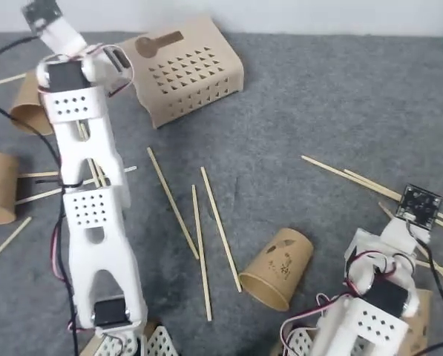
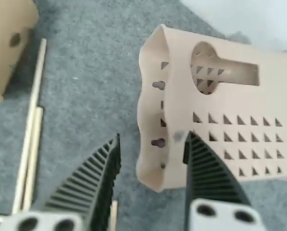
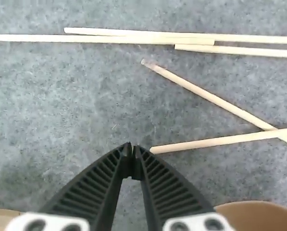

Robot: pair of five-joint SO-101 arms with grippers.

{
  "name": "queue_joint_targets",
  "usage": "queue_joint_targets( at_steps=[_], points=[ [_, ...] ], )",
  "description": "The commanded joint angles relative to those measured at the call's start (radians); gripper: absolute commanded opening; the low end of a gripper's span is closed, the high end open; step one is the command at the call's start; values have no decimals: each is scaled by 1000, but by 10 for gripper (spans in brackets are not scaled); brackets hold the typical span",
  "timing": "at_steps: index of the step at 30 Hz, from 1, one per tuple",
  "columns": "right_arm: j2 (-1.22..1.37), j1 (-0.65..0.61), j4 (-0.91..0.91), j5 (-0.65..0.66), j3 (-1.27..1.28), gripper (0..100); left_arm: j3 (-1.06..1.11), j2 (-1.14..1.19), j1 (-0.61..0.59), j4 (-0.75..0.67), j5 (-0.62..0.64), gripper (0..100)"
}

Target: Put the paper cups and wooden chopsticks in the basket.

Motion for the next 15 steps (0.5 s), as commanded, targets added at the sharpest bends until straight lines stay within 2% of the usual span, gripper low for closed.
queue_joint_targets(
  at_steps=[1, 10, 15],
  points=[
    [-12, -8, -19, 31, -9, 6, 1, -25, 37, 34, 46, 209],
    [-12, -8, -19, 32, -9, 6, -77, 160, 66, 6, 110, 210],
    [-12, -8, -18, 34, -9, 6, -77, 236, 60, -61, 117, 211]
  ],
)
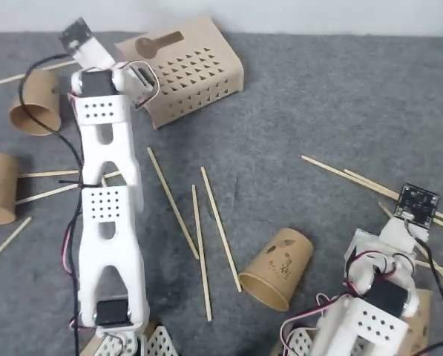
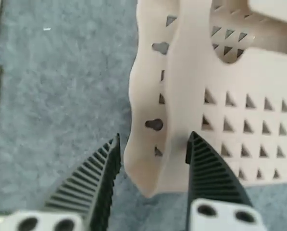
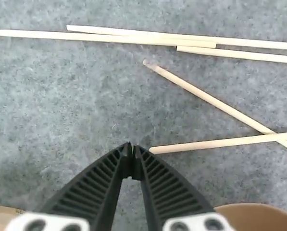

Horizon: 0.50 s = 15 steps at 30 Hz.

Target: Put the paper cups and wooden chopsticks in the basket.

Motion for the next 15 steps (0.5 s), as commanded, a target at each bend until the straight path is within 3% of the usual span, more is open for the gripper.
queue_joint_targets(
  at_steps=[1, 15],
  points=[
    [-12, -8, -18, 14, -9, 6, -13, 15, 3, -38, 9, 212],
    [-13, -8, 15, 63, -15, 6, -7, 28, 97, -207, 186, 265]
  ],
)
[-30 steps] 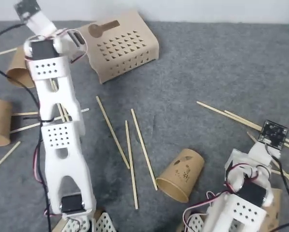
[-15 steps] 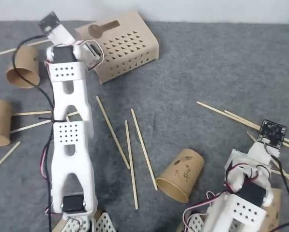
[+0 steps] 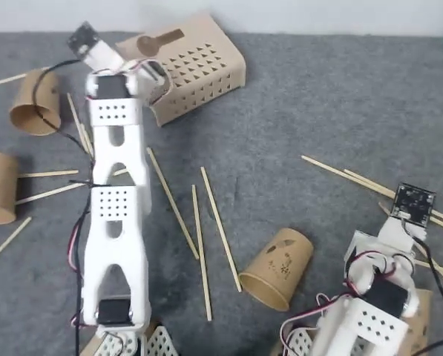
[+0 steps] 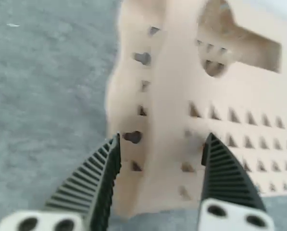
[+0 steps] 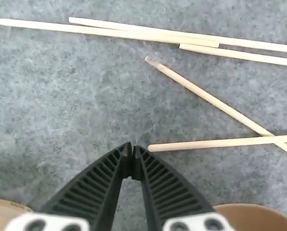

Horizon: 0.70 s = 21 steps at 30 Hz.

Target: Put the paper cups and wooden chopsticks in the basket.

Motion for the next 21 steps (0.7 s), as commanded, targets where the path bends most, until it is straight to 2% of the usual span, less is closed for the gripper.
queue_joint_targets(
  at_steps=[1, 5, 9, 11, 13, 17, 21],
  points=[
    [-10, -8, 4, 15, -17, 6, -10, -12, 43, -63, 32, 264],
    [-10, -8, 4, 15, -15, 6, -10, -14, 74, -121, 23, 209],
    [-10, -8, 4, 17, -12, 6, -10, -12, 75, -187, -63, 2],
    [-10, -8, 4, 18, -12, 6, -10, -12, 72, -186, -92, 26],
    [-10, -8, 4, 18, -12, 6, -10, -20, 68, -181, -94, 9],
    [-10, -10, 4, 17, -11, 6, -12, -78, 71, -94, -98, 10],
    [-10, -10, 4, 17, -11, 6, -12, -178, 78, -44, -203, 10]
  ],
)
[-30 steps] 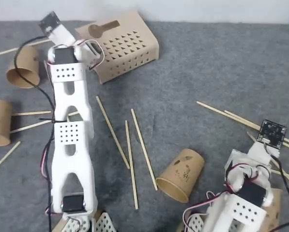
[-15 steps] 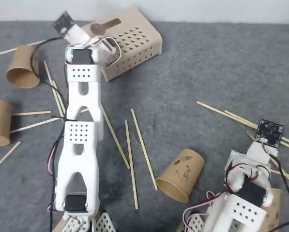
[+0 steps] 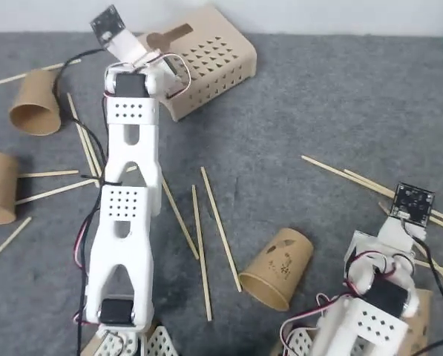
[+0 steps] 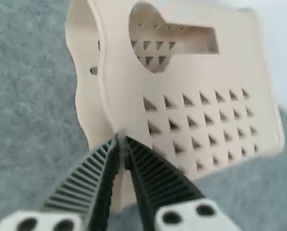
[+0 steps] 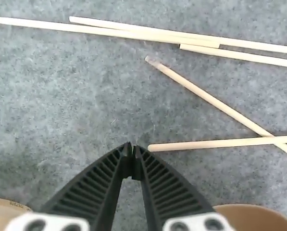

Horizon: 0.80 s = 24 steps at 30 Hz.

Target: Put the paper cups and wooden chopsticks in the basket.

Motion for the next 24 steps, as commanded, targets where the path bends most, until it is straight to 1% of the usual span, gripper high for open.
queue_joint_targets(
  at_steps=[1, 6, 11, 14, 17, 20, 22, 24],
  points=[
    [-10, -10, 5, 12, -11, 6, -13, -152, 9, 18, -86, 10],
    [-10, -10, 5, 14, -11, 6, -13, -213, 6, 28, -89, 10],
    [-10, -10, 5, 15, -9, 6, -12, -196, 2, 143, -91, 18],
    [-10, -10, 5, 15, -9, 6, -16, -172, 2, 209, -84, 65],
    [-10, -10, 5, 15, -9, 6, -16, -144, 0, 224, -61, 112],
    [-10, -10, 5, 15, -9, 6, -18, -132, 11, 267, -64, 161],
    [-10, -10, 5, 15, -9, 6, -18, -143, 15, 282, -100, 173],
    [-10, -10, 5, 15, -9, 6, -18, -153, 17, 284, -167, 160]
  ],
)
